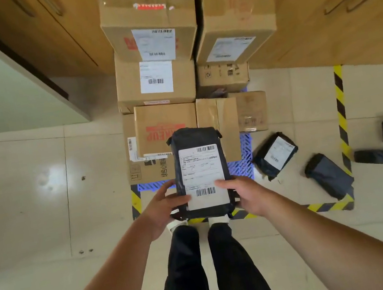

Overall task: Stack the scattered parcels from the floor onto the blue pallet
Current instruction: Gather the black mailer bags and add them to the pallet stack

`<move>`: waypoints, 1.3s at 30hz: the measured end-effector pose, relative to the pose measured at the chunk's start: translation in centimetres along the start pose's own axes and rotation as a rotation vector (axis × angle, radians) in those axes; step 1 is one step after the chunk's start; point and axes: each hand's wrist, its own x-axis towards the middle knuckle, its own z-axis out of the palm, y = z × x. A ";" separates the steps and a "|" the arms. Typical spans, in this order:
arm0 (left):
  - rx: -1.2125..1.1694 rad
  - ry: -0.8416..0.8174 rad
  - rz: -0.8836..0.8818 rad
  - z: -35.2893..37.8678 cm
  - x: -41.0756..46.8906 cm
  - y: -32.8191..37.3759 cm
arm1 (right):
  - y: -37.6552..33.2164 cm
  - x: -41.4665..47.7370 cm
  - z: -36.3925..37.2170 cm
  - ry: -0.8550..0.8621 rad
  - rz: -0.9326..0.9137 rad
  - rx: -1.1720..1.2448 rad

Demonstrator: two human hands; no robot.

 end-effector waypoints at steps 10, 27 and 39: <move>-0.437 0.162 0.171 -1.0 5.3 0.7 | -0.6 4.6 1.8 0.399 -0.123 0.293; -0.434 0.289 0.092 4.0 16.6 9.4 | -6.0 11.0 -0.8 0.484 -0.163 -0.276; -0.224 0.211 -0.011 0.9 11.4 8.0 | -4.8 7.6 -4.0 0.320 -0.232 -0.144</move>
